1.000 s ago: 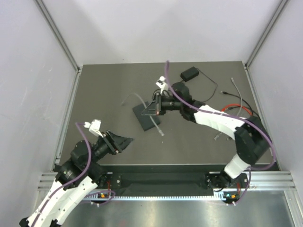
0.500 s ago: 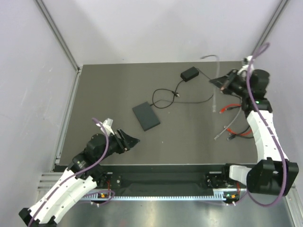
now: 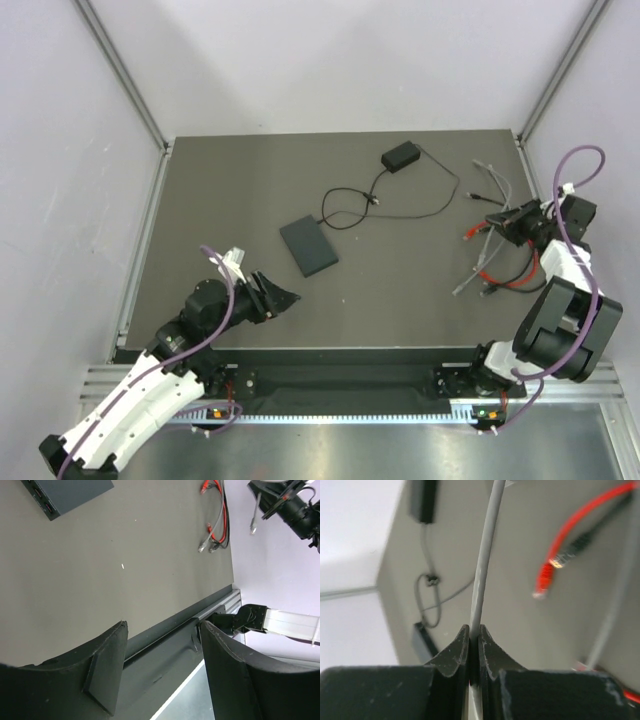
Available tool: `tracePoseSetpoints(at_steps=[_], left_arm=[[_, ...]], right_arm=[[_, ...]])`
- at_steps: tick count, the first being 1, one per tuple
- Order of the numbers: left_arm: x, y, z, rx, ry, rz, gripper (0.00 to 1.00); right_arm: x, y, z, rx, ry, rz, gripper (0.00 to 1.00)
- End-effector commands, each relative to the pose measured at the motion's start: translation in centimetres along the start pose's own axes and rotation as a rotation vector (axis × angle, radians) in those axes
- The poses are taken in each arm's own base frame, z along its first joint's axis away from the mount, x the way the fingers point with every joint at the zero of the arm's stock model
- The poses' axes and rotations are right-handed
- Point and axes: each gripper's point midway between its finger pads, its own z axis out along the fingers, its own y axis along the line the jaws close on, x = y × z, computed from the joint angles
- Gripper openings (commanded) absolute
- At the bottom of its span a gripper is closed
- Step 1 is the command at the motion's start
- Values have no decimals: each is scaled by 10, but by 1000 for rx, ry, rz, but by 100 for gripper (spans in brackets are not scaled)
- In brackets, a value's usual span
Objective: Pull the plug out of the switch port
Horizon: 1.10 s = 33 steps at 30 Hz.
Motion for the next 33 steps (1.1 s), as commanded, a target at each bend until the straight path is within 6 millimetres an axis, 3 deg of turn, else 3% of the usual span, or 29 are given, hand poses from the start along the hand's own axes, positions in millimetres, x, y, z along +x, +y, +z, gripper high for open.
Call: tracePoseSetpoints(at_steps=[1,2,6,7,10,11,12,16,18,19,20,21,24,25,26,27,29,30,32,33], left_arm=[[-6,-14,-3,57,-24,18,65],[-5,-13,-1,49,-15,16,65],[-8,-6,5,-14,-11,14,64],[-11,4,6,-73,-27,8,64],[-23,12,4,-182,-55,-16,64],[-31,15,2,-224,-83,-13,63],[-34,15,1,-238,-96,-12,63],[-56,16,-6,-309,-181,2,64],[-61,13,-5,-313,-188,18,63],[-63,12,-2,-325,-180,32,63],[-64,13,0,-336,-175,38,63],[-63,16,4,-358,-162,44,61],[-68,10,4,-366,-160,53,60],[-71,6,3,-358,-163,56,60],[-72,3,3,-351,-169,57,60],[-74,2,0,-346,-178,56,60],[-75,1,-3,-337,-194,42,60],[-75,1,-4,-336,-198,37,60],[-73,2,-6,-328,-204,14,60],[-70,4,-8,-330,-200,2,60]], right_arm=[[-9,-34,-15,234,-21,-67,1],[-7,-57,-23,362,-16,-83,1],[-18,-89,-51,593,-98,-142,13],[-19,-94,-55,622,-114,-151,15],[-20,-107,-63,698,-127,-175,30],[-23,-110,-66,723,-136,-194,42],[-24,-111,-68,732,-137,-207,46],[-30,-80,-63,772,-167,-368,75],[-29,-48,-47,718,-164,-447,78],[-11,-29,-28,693,-123,-513,78],[-9,-6,-17,655,-132,-552,78],[22,20,7,586,-69,-632,77],[61,74,44,403,-35,-709,72],[99,105,65,255,24,-751,70],[117,120,74,181,48,-757,68],[157,131,88,91,143,-765,64],[186,155,104,-18,182,-761,55],[211,154,114,-34,236,-768,47],[234,172,124,-110,271,-755,43],[256,168,131,-128,328,-749,40]])
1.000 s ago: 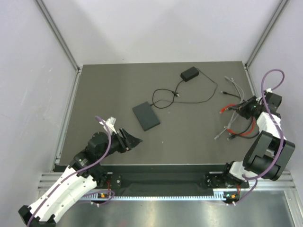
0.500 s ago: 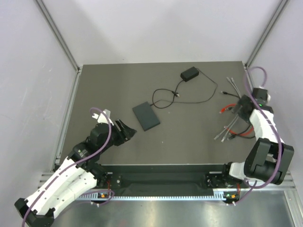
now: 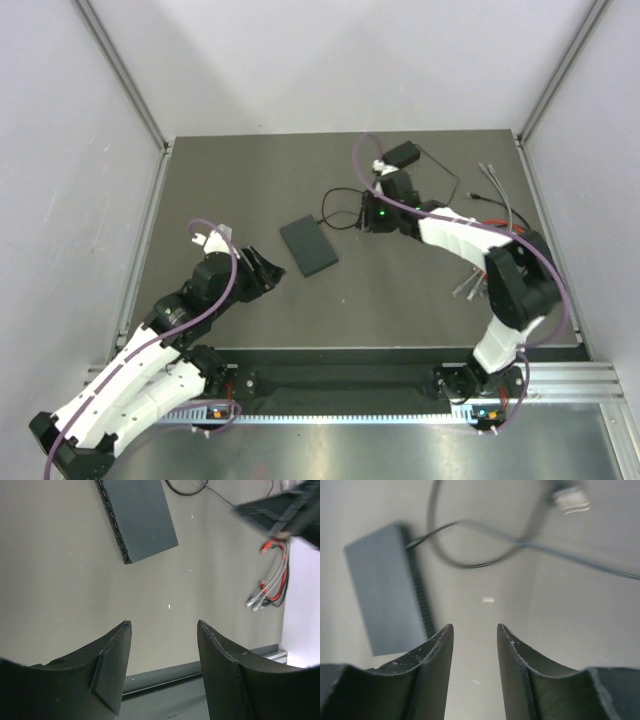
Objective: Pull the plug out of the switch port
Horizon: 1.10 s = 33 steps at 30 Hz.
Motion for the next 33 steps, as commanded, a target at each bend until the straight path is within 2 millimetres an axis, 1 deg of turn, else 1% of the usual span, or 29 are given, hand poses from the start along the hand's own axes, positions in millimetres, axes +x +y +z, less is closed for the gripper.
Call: tracePoseSetpoints(at_steps=[1,2,3,6,7,10,11,12,13,14,15,17,18,20,21,23,26,27,28,29,30,31,32,33], left_arm=[[-8,-3,-10,12,-34,-32,60],[-7,-1,-10,8,-33,-37,59],[-6,1,-12,6,-34,-42,59],[-4,7,-14,-8,-35,-57,59],[-4,7,-15,-5,-37,-61,59],[-3,10,-17,-9,-37,-64,59],[-2,11,-17,-13,-36,-65,59],[-2,12,-18,-13,-38,-67,59],[-2,12,-18,-13,-36,-70,59],[-2,12,-20,-10,-36,-72,59],[-2,11,-21,-4,-38,-77,59],[-2,10,-23,8,-40,-89,59],[-2,7,-25,26,-44,-92,60],[-3,4,-26,42,-40,-95,60],[-4,1,-28,54,-38,-93,60],[-3,-1,-28,56,-32,-89,60],[-4,-1,-29,47,-30,-86,60],[-5,-2,-30,46,-31,-87,60],[-7,-1,-30,38,-37,-86,60],[-8,0,-30,33,-43,-86,60],[-11,-1,-30,25,-49,-84,60],[-13,0,-30,11,-58,-83,61],[-14,0,-30,4,-59,-83,61],[-17,-3,-30,1,-59,-79,61]], right_arm=[[-21,62,18,-209,-50,21,38],[-18,67,23,-225,-39,25,38],[-9,75,33,-255,-12,29,35],[-7,92,44,-332,-19,35,35],[-4,99,44,-377,-6,48,37],[3,109,50,-450,11,63,48],[4,112,52,-461,17,64,51],[12,113,57,-476,47,67,53],[10,118,58,-498,48,65,53],[13,121,60,-512,60,66,53],[22,123,65,-524,90,64,53],[24,128,67,-536,98,55,52],[31,130,70,-539,110,43,51],[35,130,73,-525,115,29,50],[41,134,75,-537,125,12,49],[47,135,76,-533,140,2,47],[63,139,76,-541,178,-10,42],[67,146,70,-555,178,-20,38],[77,146,68,-558,193,-22,37],[82,151,63,-571,199,-27,36],[90,164,55,-600,207,-49,35],[101,167,51,-605,227,-56,35],[107,174,47,-617,237,-68,35],[118,188,37,-642,252,-90,35]])
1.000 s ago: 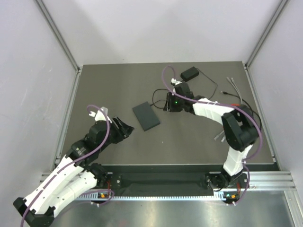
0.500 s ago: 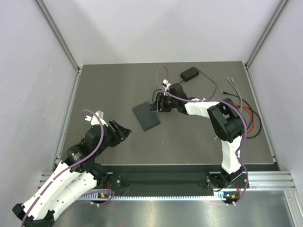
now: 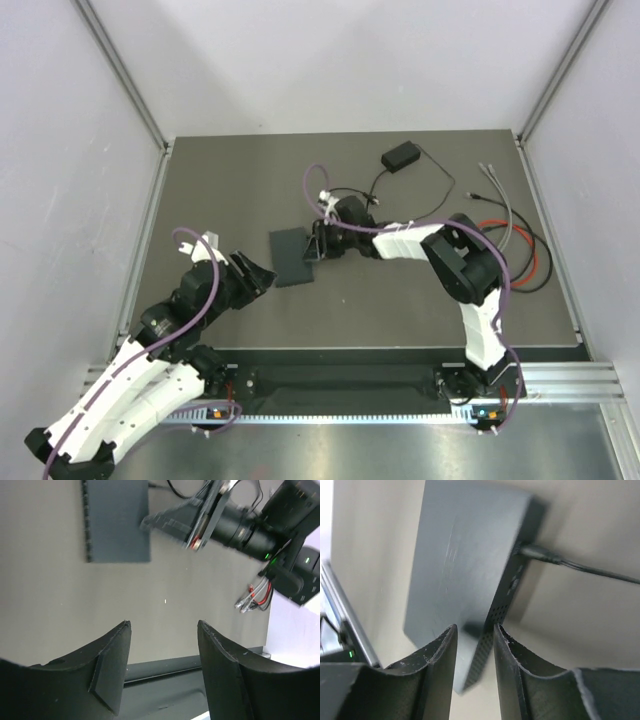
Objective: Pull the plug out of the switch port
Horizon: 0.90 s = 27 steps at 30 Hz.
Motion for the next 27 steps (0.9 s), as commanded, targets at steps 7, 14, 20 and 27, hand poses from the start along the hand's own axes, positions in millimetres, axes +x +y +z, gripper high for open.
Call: tracePoseSetpoints(at_steps=[7,14,20,27], left_arm=[[-12,-17,17,-39,-7,8,61],[-12,-8,64,-195,11,91,55],[-31,-5,96,-262,-43,186,36],[-56,33,126,-296,35,90,31]], right_arm=[[22,73,-31,-126,-40,-34,45],[-34,52,-56,-175,-236,127,47],[-48,33,-41,-273,-270,326,31],[-52,27,-27,-322,-299,450,29]])
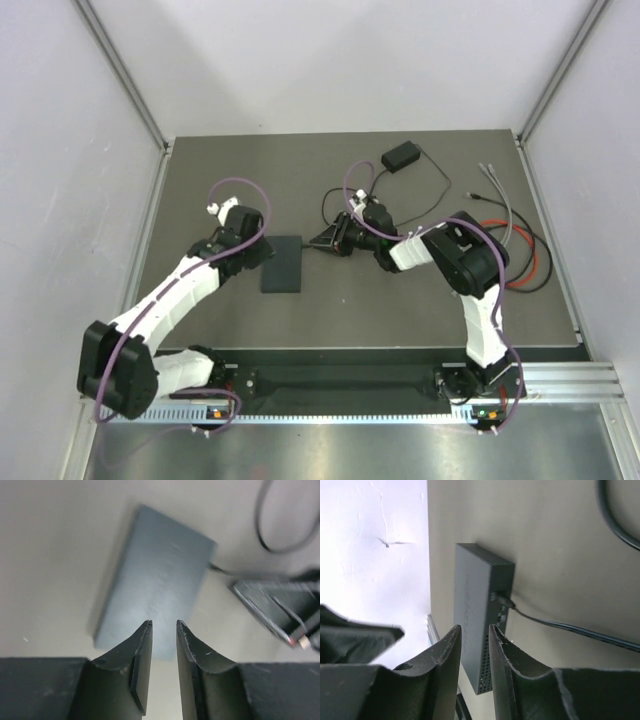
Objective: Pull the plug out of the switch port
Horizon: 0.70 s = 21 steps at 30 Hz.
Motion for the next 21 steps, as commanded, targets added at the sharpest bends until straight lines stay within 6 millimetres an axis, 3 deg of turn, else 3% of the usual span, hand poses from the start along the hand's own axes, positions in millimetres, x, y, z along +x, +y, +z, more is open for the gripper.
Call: tracePoseSetpoints(at_steps=[1,4,7,10,16,21], left_arm=[[-22,-7,11,68,3,-7,31],[-24,0,19,58,13,-6,35],[-22,3,26,44,21,15,46],[-21,8,30,24,20,32,49],[-12,-19,31,201,51,75,44],[-4,-30,38,224,128,69,31]], right_arm=[[-15,31,2,-107,-70,29,29],[-14,23,2,-62,-95,40,33],[-11,18,3,-29,-111,50,35],[-4,11,6,-3,-111,70,35],[2,3,8,32,-147,105,29],[1,-4,10,63,-188,148,28]])
